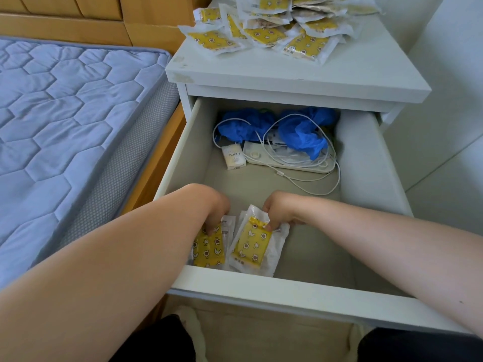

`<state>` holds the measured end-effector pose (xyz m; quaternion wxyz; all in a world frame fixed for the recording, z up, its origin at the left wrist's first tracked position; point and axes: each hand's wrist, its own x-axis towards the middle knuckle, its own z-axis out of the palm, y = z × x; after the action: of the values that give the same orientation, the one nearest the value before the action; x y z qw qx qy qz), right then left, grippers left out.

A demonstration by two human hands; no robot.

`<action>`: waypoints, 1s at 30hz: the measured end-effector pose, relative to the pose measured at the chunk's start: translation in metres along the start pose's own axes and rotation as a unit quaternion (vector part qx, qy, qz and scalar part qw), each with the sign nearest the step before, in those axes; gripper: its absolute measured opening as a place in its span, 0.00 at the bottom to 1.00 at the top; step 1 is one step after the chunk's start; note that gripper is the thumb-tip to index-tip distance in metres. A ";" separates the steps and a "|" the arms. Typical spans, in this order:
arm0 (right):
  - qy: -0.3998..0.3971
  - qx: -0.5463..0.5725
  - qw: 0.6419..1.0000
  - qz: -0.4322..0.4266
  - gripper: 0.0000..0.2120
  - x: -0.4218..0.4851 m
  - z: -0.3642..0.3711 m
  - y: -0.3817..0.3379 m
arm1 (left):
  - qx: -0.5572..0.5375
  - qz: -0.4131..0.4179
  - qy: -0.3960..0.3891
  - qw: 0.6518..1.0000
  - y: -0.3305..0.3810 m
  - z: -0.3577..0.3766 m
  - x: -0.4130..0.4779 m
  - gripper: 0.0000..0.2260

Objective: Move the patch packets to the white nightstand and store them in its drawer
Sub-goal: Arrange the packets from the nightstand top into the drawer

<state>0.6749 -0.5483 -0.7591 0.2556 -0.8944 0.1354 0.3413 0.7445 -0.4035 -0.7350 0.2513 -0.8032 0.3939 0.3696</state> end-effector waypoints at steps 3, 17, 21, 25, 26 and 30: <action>-0.016 -0.077 0.997 -0.012 0.08 -0.001 0.008 -0.006 | -0.001 0.001 -0.008 1.000 0.000 0.000 0.000 0.23; 0.070 -0.226 0.966 -0.108 0.24 0.001 0.024 -0.009 | -0.028 0.010 -0.003 1.000 -0.001 -0.002 0.001 0.20; 0.064 -0.228 0.966 -0.105 0.26 0.000 0.022 -0.012 | -0.021 -0.002 0.000 1.000 0.000 -0.001 0.002 0.21; 0.030 -0.197 0.973 -0.113 0.27 -0.002 0.014 -0.008 | 0.010 -0.014 -0.006 1.000 0.003 -0.002 0.003 0.19; 0.029 -0.200 0.972 -0.120 0.27 -0.002 0.015 -0.008 | 0.029 -0.018 -0.006 0.999 0.004 -0.002 0.003 0.19; 0.037 -0.212 0.967 -0.135 0.27 -0.003 0.018 -0.009 | 0.105 -0.042 -0.019 0.993 0.006 -0.002 -0.001 0.22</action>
<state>0.6669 -0.5304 -0.7657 0.0982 -0.9503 -0.0527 0.2908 0.7400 -0.4078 -0.7335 0.3568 -0.7809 0.3917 0.3309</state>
